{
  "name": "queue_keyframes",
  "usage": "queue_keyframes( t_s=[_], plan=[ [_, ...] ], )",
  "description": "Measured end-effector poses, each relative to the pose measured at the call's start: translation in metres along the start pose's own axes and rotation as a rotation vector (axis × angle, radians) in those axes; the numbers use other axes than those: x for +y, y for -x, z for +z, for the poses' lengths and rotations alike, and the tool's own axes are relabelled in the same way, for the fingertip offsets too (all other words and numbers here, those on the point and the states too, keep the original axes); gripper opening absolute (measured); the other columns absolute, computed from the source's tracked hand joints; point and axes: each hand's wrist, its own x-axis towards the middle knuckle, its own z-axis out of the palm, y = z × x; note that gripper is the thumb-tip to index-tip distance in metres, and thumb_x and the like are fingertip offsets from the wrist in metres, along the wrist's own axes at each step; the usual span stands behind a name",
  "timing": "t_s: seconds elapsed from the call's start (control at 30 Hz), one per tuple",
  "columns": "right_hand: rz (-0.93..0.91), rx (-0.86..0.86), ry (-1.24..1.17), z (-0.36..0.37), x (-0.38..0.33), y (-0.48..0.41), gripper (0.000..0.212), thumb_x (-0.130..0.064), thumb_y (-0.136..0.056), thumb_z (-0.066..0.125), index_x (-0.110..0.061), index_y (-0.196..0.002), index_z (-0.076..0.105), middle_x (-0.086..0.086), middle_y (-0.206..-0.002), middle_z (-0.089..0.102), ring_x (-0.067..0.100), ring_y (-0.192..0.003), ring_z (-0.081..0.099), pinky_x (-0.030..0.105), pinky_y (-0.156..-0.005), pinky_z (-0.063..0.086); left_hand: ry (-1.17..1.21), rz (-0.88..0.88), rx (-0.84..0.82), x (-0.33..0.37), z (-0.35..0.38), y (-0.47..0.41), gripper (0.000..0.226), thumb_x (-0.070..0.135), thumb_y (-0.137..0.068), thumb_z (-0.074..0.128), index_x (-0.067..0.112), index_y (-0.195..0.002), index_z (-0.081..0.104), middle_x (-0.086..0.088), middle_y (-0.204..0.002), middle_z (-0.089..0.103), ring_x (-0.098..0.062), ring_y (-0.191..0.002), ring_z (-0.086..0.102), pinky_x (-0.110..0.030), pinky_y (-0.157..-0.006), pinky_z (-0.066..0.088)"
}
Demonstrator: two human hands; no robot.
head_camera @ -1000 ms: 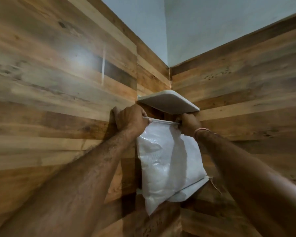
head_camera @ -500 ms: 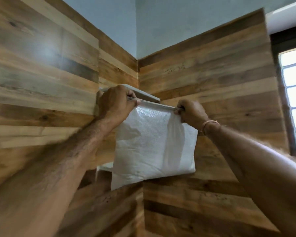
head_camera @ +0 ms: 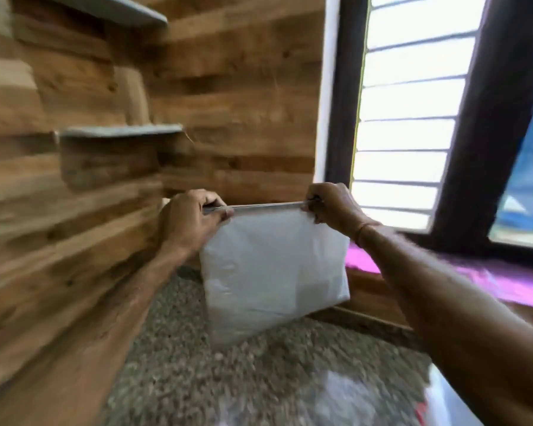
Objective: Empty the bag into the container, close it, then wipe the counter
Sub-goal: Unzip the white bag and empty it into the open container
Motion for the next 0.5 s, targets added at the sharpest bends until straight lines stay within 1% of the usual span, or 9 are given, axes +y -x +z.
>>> queue_keyframes(
  t_s=[0.03, 0.1, 0.17, 0.2, 0.27, 0.3, 0.37, 0.43, 0.5],
  plan=[
    [-0.004, -0.043, 0.01, 0.003, 0.02, 0.019, 0.015, -0.028, -0.071, 0.055, -0.017, -0.073, 0.065, 0.002, -0.066, 0.075, 0.019, -0.061, 0.074, 0.049, -0.072, 0.063, -0.007, -0.004, -0.034, 0.007, 0.012, 0.023, 0.022, 0.045, -0.083, 0.078, 0.023, -0.08, 0.077, 0.008, -0.077, 0.071, -0.013, -0.079, 0.066, -0.027, -0.068, 0.028],
    [0.009, -0.098, 0.005, 0.009, 0.048, 0.057, 0.011, -0.024, -0.071, 0.053, -0.02, -0.071, 0.063, -0.004, -0.063, 0.073, 0.017, -0.057, 0.072, 0.052, -0.08, 0.06, -0.03, -0.019, -0.085, 0.019, 0.032, 0.069, 0.02, 0.045, -0.084, 0.077, 0.025, -0.082, 0.076, 0.009, -0.077, 0.067, -0.014, -0.079, 0.064, -0.029, -0.073, 0.024],
    [0.062, -0.141, -0.022, 0.014, 0.074, 0.097, 0.008, -0.017, -0.071, 0.055, -0.016, -0.068, 0.062, -0.003, -0.065, 0.073, 0.022, -0.059, 0.073, 0.053, -0.079, 0.06, -0.018, -0.035, -0.166, 0.031, 0.052, 0.115, 0.02, 0.045, -0.085, 0.076, 0.025, -0.082, 0.076, 0.009, -0.077, 0.067, -0.015, -0.079, 0.062, -0.03, -0.076, 0.02],
    [0.083, -0.162, -0.031, 0.018, 0.086, 0.113, 0.013, -0.009, -0.075, 0.059, -0.014, -0.064, 0.061, 0.002, -0.069, 0.075, 0.027, -0.061, 0.074, 0.053, -0.075, 0.062, -0.013, -0.042, -0.202, 0.035, 0.059, 0.135, 0.02, 0.044, -0.085, 0.076, 0.025, -0.082, 0.075, 0.008, -0.077, 0.068, -0.015, -0.078, 0.063, -0.028, -0.074, 0.019],
    [0.113, -0.207, -0.015, 0.028, 0.106, 0.138, 0.031, 0.0, -0.082, 0.066, -0.019, -0.058, 0.058, 0.01, -0.075, 0.077, 0.028, -0.066, 0.075, 0.051, -0.072, 0.063, -0.026, -0.044, -0.261, 0.043, 0.072, 0.171, 0.019, 0.042, -0.085, 0.077, 0.024, -0.08, 0.075, 0.008, -0.078, 0.069, -0.016, -0.077, 0.064, -0.026, -0.065, 0.016],
    [0.118, -0.226, -0.004, 0.034, 0.115, 0.147, 0.033, -0.001, -0.081, 0.066, -0.021, -0.057, 0.057, 0.009, -0.075, 0.077, 0.026, -0.066, 0.075, 0.05, -0.073, 0.063, -0.036, -0.045, -0.28, 0.045, 0.076, 0.185, 0.018, 0.041, -0.084, 0.078, 0.024, -0.079, 0.075, 0.009, -0.078, 0.07, -0.016, -0.078, 0.065, -0.026, -0.064, 0.017],
    [0.134, -0.259, -0.013, 0.045, 0.125, 0.163, 0.02, -0.011, -0.073, 0.06, -0.019, -0.055, 0.059, 0.005, -0.071, 0.077, 0.022, -0.064, 0.074, 0.049, -0.078, 0.062, -0.066, -0.076, -0.296, 0.046, 0.082, 0.209, 0.017, 0.04, -0.084, 0.078, 0.025, -0.078, 0.074, 0.008, -0.078, 0.07, -0.019, -0.08, 0.067, -0.028, -0.068, 0.018],
    [0.171, -0.297, -0.087, 0.059, 0.133, 0.171, 0.012, -0.018, -0.064, 0.055, -0.019, -0.059, 0.066, 0.004, -0.068, 0.076, 0.024, -0.063, 0.074, 0.05, -0.076, 0.061, -0.101, -0.133, -0.29, 0.043, 0.083, 0.226, 0.018, 0.042, -0.084, 0.078, 0.026, -0.077, 0.073, 0.009, -0.078, 0.07, -0.021, -0.08, 0.067, -0.032, -0.074, 0.019],
    [0.174, -0.341, -0.097, 0.071, 0.137, 0.175, 0.012, -0.02, -0.063, 0.056, -0.021, -0.056, 0.065, 0.004, -0.068, 0.076, 0.024, -0.062, 0.074, 0.048, -0.072, 0.062, -0.114, -0.156, -0.279, 0.041, 0.082, 0.24, 0.019, 0.043, -0.083, 0.078, 0.027, -0.075, 0.072, 0.011, -0.077, 0.068, -0.021, -0.078, 0.067, -0.035, -0.078, 0.026]
  ],
)
